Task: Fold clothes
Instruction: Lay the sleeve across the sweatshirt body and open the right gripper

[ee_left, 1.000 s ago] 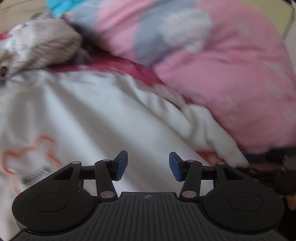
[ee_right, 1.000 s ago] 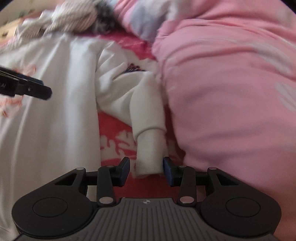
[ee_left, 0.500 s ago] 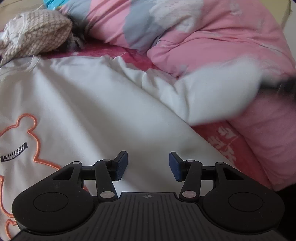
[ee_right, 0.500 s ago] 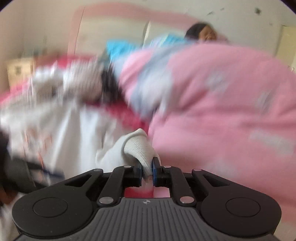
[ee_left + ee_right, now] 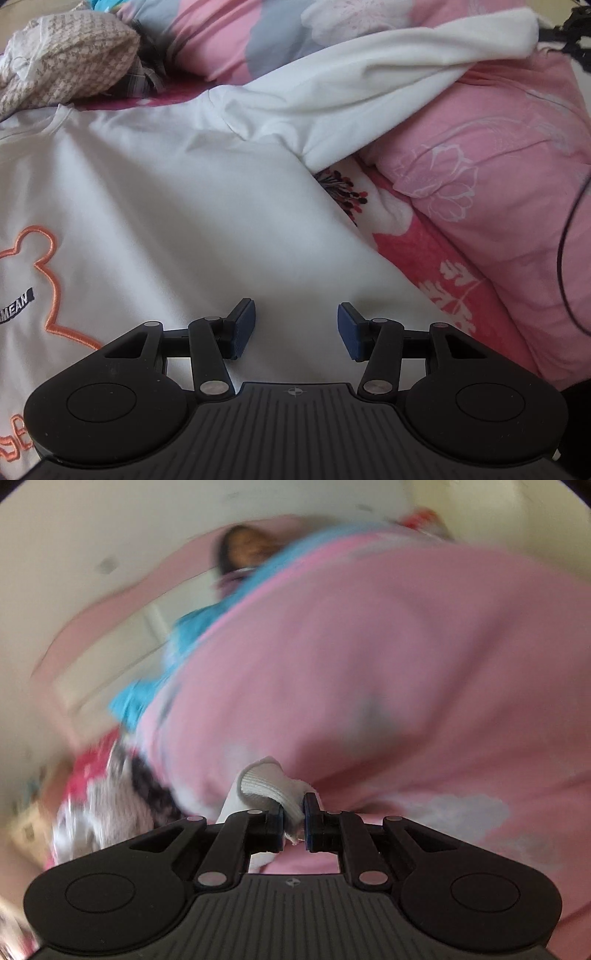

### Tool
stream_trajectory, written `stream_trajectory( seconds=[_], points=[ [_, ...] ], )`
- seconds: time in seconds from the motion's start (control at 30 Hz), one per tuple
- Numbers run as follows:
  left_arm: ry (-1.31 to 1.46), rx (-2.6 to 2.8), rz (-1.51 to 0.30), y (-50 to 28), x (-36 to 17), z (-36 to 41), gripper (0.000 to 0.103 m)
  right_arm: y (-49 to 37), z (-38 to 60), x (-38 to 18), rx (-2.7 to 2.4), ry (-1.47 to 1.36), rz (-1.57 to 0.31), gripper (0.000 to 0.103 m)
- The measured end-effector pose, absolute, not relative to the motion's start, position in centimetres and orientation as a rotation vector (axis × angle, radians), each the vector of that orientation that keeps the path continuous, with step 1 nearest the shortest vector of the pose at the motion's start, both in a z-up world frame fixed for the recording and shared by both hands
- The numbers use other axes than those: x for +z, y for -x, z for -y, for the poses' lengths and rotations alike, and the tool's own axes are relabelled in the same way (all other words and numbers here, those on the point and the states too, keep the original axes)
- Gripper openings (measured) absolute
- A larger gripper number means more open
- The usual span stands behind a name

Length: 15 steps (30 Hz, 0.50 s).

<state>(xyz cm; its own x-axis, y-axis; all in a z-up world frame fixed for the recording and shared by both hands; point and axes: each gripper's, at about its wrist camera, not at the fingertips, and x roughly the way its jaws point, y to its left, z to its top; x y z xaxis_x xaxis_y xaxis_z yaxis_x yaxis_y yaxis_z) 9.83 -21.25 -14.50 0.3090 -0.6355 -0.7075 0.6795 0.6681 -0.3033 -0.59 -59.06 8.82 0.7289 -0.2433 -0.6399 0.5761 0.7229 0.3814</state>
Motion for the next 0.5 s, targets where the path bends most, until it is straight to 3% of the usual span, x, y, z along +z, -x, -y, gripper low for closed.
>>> stream_trajectory(
  seconds=[0.07,0.17,0.2,0.27,0.4,0.5],
  points=[
    [-0.054,-0.871,-0.908,-9.9,-14.6,21.3,0.049,0.9,60.0,7.5,-0.540,-0.629,-0.616,0.015],
    [-0.051,-0.870,-0.908,-10.2,-14.7,21.5,0.050,2.1,60.6,6.3,-0.578,-0.657,-0.606,0.028],
    [-0.050,-0.869,-0.908,-10.2,-14.7,21.5,0.050,2.9,60.4,6.4,-0.585,-0.656,-0.576,0.039],
    [-0.048,-0.869,-0.907,-10.3,-14.7,21.6,0.050,4.2,59.6,7.1,-0.617,-0.605,-0.511,0.042],
    [-0.054,-0.870,-0.901,-10.2,-14.7,21.6,0.050,5.3,55.4,9.3,-0.614,-0.296,-0.425,0.042],
    [-0.054,-0.867,-0.898,-10.1,-14.6,21.8,0.050,3.7,49.3,8.4,-0.410,0.135,-0.520,0.048]
  ],
)
